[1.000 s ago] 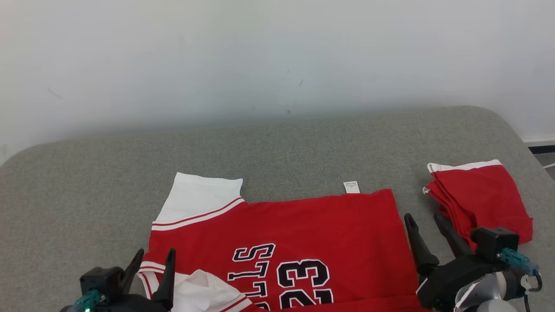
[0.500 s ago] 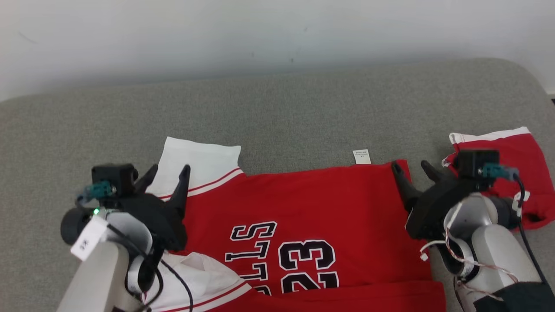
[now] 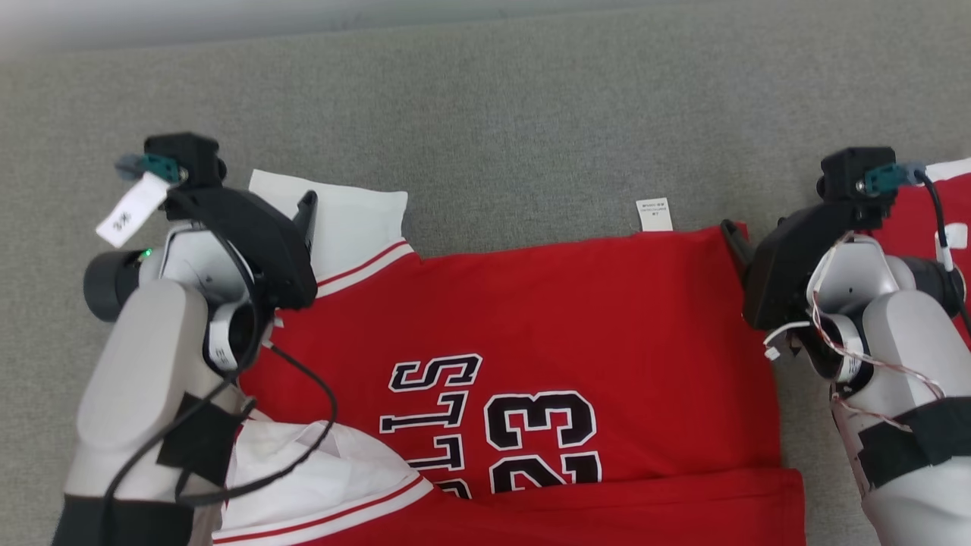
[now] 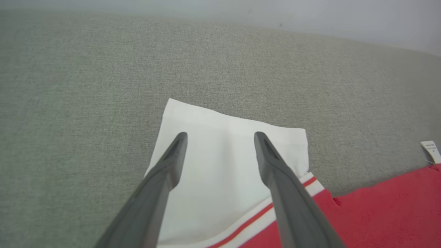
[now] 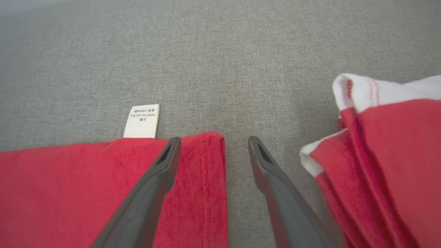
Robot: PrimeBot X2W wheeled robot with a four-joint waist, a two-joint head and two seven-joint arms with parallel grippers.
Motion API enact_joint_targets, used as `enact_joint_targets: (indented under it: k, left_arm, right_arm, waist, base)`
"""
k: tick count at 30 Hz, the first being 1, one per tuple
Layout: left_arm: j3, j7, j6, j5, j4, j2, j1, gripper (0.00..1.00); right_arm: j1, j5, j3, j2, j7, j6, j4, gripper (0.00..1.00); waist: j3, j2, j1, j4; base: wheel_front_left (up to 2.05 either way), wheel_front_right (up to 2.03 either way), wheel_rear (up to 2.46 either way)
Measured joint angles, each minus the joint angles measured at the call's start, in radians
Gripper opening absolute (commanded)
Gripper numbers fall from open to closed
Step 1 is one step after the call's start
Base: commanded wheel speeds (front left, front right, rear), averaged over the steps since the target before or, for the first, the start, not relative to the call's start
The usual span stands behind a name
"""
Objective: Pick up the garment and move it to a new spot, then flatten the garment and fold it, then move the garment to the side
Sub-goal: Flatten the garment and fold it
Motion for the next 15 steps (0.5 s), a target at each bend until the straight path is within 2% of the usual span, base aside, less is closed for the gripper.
enact_joint_targets:
  k: [7,15]
  left_arm:
    - [0.015,0.057,0.015,0.014,0.091,0.031,-0.072,1.00]
    - [0.013,0.079,0.029,0.058,0.170,0.074,-0.143,1.00]
  right_arm:
    - [-0.063,-0.015,0.043,0.025,0.066,-0.007,0.023,1.00]
    - [-0.085,-0.031,0.070,0.038,0.105,-0.007,0.021,1.00]
  waist:
    - [0.049,0.0000,-0.0001,-0.003]
    - [0.067,-0.0001,-0.0003,-0.042]
  base:
    - [0.00,0.00,0.00]
    - [0.00,0.00,0.00]
